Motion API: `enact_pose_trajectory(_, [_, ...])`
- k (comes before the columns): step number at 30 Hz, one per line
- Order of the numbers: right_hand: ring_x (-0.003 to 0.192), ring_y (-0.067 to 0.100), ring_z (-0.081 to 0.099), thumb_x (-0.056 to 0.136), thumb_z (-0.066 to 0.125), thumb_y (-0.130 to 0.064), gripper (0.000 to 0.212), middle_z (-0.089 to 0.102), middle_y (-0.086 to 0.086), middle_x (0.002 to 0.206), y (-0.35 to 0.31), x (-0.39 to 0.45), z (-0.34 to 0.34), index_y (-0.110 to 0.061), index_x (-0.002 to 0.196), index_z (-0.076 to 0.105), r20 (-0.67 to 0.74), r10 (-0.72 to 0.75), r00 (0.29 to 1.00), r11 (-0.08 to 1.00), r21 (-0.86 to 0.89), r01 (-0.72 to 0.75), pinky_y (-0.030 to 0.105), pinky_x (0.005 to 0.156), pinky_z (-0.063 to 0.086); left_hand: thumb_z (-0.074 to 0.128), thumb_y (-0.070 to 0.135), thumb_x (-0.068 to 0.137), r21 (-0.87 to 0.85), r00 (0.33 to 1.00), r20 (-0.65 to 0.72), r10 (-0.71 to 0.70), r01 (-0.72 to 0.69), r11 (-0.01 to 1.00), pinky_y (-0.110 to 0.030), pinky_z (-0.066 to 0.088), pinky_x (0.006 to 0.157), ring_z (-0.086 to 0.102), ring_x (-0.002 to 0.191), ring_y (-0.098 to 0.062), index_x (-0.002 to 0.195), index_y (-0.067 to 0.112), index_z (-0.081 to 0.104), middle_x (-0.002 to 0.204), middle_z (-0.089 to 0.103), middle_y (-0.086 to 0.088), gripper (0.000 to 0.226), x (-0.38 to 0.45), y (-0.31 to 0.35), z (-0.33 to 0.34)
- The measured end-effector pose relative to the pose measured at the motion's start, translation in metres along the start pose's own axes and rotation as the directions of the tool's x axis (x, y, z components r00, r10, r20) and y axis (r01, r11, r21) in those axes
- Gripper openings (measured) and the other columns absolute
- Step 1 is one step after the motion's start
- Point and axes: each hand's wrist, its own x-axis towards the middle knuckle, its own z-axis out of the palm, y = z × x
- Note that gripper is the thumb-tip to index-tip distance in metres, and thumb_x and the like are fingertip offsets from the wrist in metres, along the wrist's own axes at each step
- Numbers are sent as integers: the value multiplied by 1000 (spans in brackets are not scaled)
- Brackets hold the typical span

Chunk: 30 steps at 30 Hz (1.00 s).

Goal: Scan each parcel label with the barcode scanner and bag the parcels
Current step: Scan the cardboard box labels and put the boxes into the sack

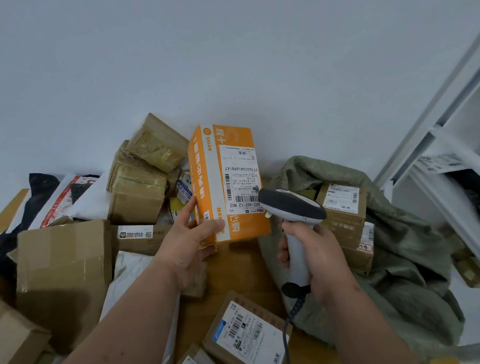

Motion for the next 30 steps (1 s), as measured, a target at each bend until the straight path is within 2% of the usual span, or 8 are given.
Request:
enact_pose_trajectory(3, [59,21,63,88,69,-20,24,66,11,74,-2,-3,-2,-7,107,66,31,12,999,1000,-28,-11,33,58,51,78,11,74,7,1000,-19,20,-20,1000,-45,49,90,68,105,-24,146,43,34,119,67,-6,90,1,-3,1])
enact_pose_trajectory(8, [56,18,62,88,68,-21,23,65,10,74,-4,-9,-5,-7,107,65,55,13,998,997,-80,-9,29,54,51,79,14,72,22,999,-32,27,-27,999,-43,50,86,68,105,-23,145,44,34,119,67,-5,91,1,-5,2])
enact_pose_trajectory(11, [58,19,62,88,68,-21,21,66,9,73,-4,-12,-6,-9,105,65,57,12,998,996,-84,-8,30,56,52,79,14,75,42,999,-29,35,-34,999,-43,50,86,68,106,-22,145,45,34,119,67,-4,89,1,-6,3])
enact_pose_trajectory(14, [62,21,64,87,70,-24,23,67,9,76,-3,-14,-7,-12,105,65,42,7,999,995,-95,-3,33,62,53,79,15,73,61,999,-21,36,-34,998,-51,46,99,67,107,-23,146,44,33,120,66,-4,91,-1,-6,4])
enact_pose_trajectory(16, [64,21,65,86,71,-25,24,68,9,77,-3,-14,-7,-12,106,64,33,6,999,995,-96,-3,35,64,53,81,18,66,61,999,-15,29,-28,998,-54,44,102,67,107,-24,146,44,33,120,66,-4,97,-3,-5,6])
enact_pose_trajectory(22, [60,19,63,88,69,-22,20,66,7,71,-2,-17,-11,-10,103,64,42,-23,999,996,-82,26,35,63,52,78,11,76,43,1000,-16,27,-26,999,-53,45,102,68,105,-22,145,44,34,118,68,-4,88,-7,-5,9])
enact_pose_trajectory(27, [59,19,63,88,69,-21,17,66,8,72,-1,-16,-14,-9,100,65,22,-37,999,996,-83,39,35,62,52,81,17,69,55,999,-6,39,-38,998,-53,44,102,67,106,-23,146,44,33,119,67,-3,94,-10,-3,13])
enact_pose_trajectory(30, [62,20,63,88,70,-18,14,66,7,71,2,-14,-17,-10,99,66,-3,-62,998,996,-57,62,37,65,52,79,15,74,63,998,6,64,-64,996,-44,48,91,67,106,-22,145,44,34,118,67,-1,90,-11,0,16])
